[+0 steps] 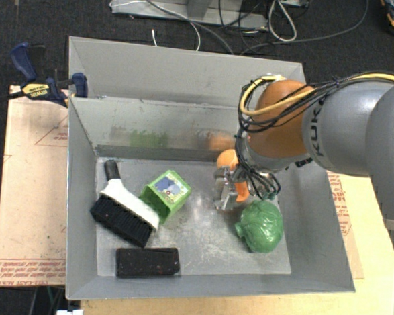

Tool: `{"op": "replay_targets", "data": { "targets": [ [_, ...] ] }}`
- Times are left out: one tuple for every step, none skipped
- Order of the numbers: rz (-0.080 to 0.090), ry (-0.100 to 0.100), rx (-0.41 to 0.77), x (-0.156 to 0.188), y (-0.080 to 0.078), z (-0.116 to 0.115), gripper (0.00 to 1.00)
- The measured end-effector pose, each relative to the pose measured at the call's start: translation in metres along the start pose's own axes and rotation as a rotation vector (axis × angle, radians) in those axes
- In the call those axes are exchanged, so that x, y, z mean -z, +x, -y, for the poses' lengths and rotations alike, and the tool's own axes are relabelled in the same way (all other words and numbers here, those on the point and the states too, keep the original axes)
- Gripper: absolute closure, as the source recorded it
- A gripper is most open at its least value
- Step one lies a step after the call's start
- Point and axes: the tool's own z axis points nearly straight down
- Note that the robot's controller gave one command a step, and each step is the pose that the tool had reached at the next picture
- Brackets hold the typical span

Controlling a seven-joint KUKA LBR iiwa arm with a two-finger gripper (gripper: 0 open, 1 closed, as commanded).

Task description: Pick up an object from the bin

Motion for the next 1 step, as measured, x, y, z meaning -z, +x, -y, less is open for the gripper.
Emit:
{"op": "replay_targets", "data": {
  "targets": [
    [0.005,0.003,0.1,-0.0067,-0.0221,-0.0404,1.0]
  ]
}}
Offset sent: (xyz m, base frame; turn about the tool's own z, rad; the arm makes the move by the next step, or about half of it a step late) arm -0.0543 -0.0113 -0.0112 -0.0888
